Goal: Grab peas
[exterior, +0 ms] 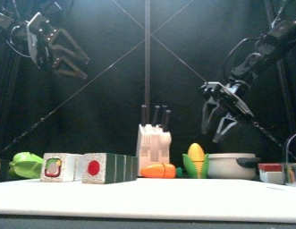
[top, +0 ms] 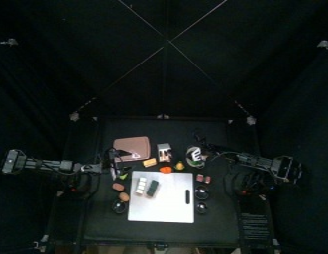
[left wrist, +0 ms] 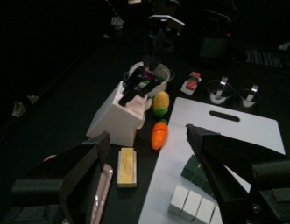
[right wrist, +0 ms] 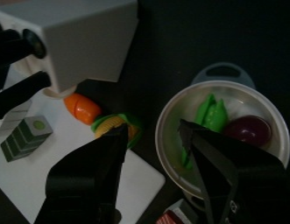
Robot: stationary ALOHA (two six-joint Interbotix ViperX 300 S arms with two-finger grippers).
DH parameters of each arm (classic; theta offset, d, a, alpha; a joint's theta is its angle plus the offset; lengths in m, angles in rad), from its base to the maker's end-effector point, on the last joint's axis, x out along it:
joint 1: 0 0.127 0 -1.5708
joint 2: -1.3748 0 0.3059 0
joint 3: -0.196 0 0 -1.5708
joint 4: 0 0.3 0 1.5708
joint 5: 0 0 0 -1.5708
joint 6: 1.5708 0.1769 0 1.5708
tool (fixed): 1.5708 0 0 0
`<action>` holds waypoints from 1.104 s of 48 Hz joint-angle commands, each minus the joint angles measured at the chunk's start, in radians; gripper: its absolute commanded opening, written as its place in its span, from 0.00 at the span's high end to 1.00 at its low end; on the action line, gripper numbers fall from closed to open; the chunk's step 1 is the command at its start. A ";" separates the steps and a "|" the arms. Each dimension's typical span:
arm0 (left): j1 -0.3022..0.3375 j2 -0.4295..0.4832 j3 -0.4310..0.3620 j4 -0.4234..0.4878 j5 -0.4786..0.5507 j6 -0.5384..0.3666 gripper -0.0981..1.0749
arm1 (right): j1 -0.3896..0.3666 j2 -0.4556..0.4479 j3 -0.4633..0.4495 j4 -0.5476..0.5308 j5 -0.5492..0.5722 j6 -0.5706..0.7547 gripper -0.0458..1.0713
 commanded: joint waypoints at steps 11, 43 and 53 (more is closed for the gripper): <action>0.003 0.000 -0.003 -0.057 -0.008 -0.002 0.06 | 0.037 0.005 -0.035 -0.380 0.112 0.390 0.20; -0.002 0.000 0.012 -0.071 -0.028 0.002 0.06 | 0.153 0.161 -0.072 -0.577 0.129 0.624 0.20; 0.000 0.000 0.015 -0.074 -0.032 0.002 0.06 | 0.144 0.193 -0.094 -0.604 0.147 0.624 0.20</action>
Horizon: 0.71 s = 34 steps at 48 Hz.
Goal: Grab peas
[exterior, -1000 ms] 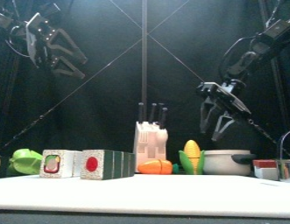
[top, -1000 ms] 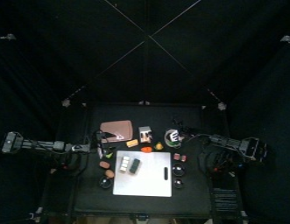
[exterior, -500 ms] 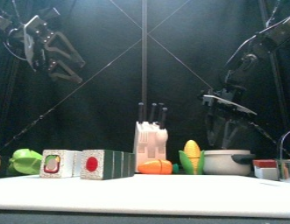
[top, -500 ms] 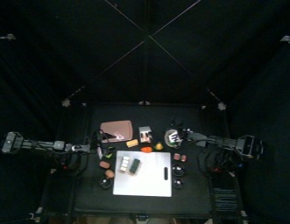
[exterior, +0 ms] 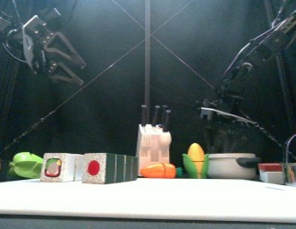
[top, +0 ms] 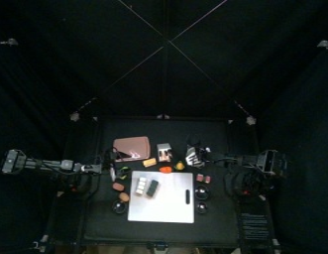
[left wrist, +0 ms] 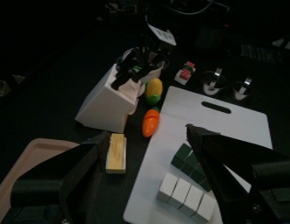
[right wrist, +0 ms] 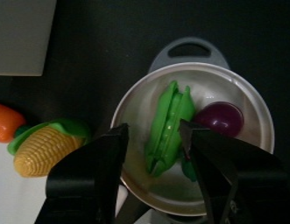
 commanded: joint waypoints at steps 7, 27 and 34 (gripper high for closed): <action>0.002 0.002 -0.008 0.002 -0.002 0.000 0.06 | -0.011 -0.008 -0.020 -0.009 0.011 0.000 0.20; 0.005 0.002 -0.003 0.002 0.000 0.000 0.06 | -0.032 0.058 -0.018 -0.014 0.011 -0.002 0.20; 0.006 0.002 0.000 0.000 0.000 0.000 0.06 | -0.032 0.077 -0.017 -0.012 0.011 -0.002 0.20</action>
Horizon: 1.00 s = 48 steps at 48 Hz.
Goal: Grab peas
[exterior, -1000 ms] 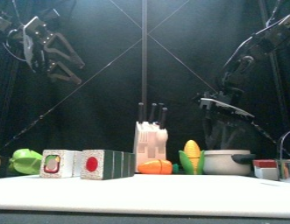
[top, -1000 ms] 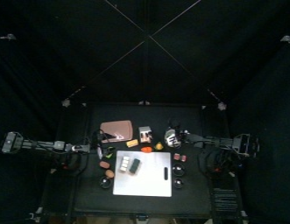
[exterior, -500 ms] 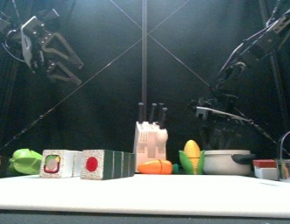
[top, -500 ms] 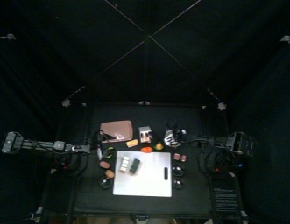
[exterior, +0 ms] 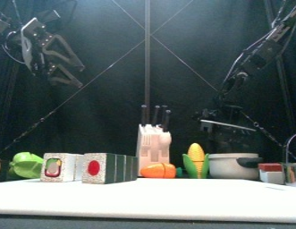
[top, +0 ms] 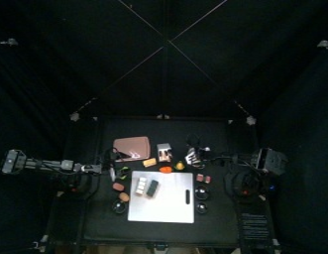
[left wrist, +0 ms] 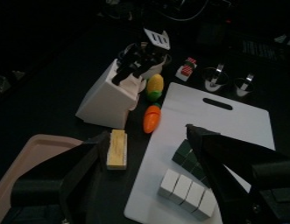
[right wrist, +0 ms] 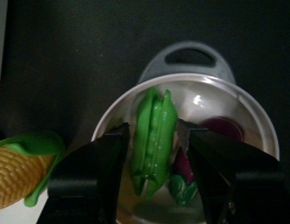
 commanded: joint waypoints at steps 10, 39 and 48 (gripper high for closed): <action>0.003 0.002 -0.012 0.002 0.000 0.002 0.06 | -0.002 0.023 -0.011 0.005 -0.005 -0.003 0.21; 0.003 0.002 -0.011 0.002 0.000 0.000 0.06 | 0.029 -0.060 -0.091 -0.002 0.051 -0.003 0.49; 0.003 0.002 -0.011 0.002 0.000 0.000 0.06 | 0.046 -0.075 -0.107 -0.005 0.098 -0.003 0.49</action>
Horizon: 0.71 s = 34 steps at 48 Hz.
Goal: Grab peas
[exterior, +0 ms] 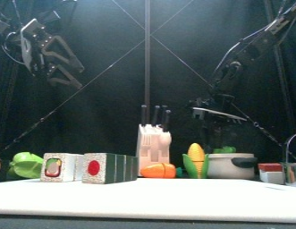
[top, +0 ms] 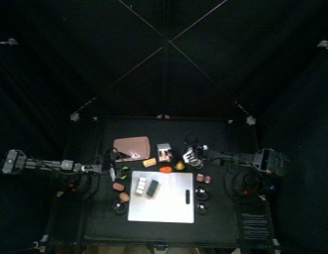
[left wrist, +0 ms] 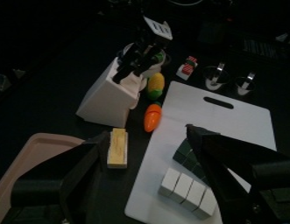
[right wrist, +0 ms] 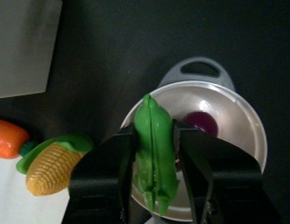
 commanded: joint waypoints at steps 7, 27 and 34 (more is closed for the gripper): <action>0.003 0.002 -0.014 0.000 0.002 -0.002 0.06 | 0.011 -0.038 -0.026 -0.003 0.035 0.002 0.49; 0.003 0.002 -0.011 -0.002 0.002 0.000 0.06 | 0.025 -0.112 -0.026 -0.009 0.034 0.002 0.49; 0.003 0.002 -0.011 -0.002 0.003 0.000 0.06 | 0.041 -0.147 -0.034 -0.009 0.021 0.002 0.49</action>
